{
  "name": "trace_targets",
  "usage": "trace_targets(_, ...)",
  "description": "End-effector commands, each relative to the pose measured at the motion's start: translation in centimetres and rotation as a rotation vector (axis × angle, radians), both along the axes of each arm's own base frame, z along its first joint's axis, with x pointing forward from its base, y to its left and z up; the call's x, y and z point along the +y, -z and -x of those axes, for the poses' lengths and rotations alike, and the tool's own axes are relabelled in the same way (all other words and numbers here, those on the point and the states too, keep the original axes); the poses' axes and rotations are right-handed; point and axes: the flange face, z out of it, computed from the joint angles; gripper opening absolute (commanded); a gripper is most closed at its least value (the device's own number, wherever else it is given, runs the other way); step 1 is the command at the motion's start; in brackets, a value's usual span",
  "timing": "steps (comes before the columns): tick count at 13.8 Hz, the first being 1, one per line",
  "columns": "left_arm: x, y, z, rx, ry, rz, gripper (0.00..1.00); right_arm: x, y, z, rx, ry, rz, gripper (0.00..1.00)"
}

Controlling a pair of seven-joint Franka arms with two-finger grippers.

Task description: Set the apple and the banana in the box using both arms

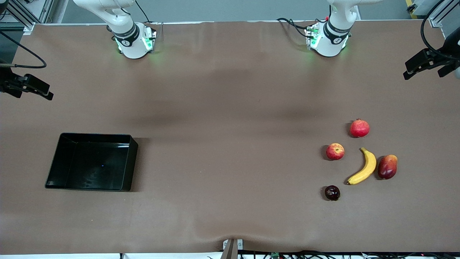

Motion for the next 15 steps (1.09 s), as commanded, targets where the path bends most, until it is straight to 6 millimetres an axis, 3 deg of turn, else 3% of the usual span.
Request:
trace_targets(1, 0.0, -0.3, -0.3, 0.002, 0.010, 0.004, 1.00, -0.1, -0.1, -0.1, 0.000, -0.007, 0.007, 1.00)
trace_targets(9, 0.5, -0.4, -0.7, -0.001, -0.001, 0.007, 1.00, -0.4, 0.5, -0.4, 0.009, -0.002, 0.008, 1.00)
trace_targets(12, 1.0, -0.4, -0.7, -0.001, -0.009, 0.009, 1.00, -0.9, 1.7, -1.2, 0.015, -0.002, 0.008, 1.00)
trace_targets(15, 0.9, -0.4, -0.8, -0.001, -0.007, 0.010, 1.00, -2.7, 3.7, -2.5, 0.025, -0.032, 0.008, 1.00)
